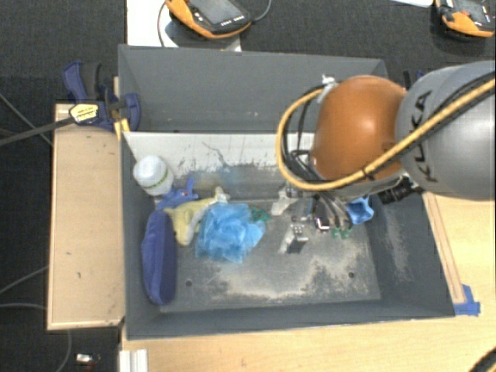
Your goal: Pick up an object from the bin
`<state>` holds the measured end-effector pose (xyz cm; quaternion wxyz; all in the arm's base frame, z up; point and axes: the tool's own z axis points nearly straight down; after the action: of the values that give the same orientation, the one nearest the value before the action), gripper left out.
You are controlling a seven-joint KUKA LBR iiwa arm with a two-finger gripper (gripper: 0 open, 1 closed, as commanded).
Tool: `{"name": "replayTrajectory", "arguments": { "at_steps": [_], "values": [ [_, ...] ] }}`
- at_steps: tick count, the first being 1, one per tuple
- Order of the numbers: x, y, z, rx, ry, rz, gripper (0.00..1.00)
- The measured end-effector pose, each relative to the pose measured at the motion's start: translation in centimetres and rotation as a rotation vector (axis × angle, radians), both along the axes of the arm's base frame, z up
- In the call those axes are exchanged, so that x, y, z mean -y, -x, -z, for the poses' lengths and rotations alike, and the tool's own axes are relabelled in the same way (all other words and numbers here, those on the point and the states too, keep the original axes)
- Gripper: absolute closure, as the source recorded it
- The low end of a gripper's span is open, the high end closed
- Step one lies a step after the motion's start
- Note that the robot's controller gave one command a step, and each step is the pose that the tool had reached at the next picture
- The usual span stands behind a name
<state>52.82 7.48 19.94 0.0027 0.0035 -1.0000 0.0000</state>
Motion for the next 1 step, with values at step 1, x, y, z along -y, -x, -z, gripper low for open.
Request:
{"name": "replayTrajectory", "arguments": {
  "at_steps": [1],
  "values": [
    [0.05,-0.15,-0.47,0.008,-0.001,0.003,0.00]
  ]
}}
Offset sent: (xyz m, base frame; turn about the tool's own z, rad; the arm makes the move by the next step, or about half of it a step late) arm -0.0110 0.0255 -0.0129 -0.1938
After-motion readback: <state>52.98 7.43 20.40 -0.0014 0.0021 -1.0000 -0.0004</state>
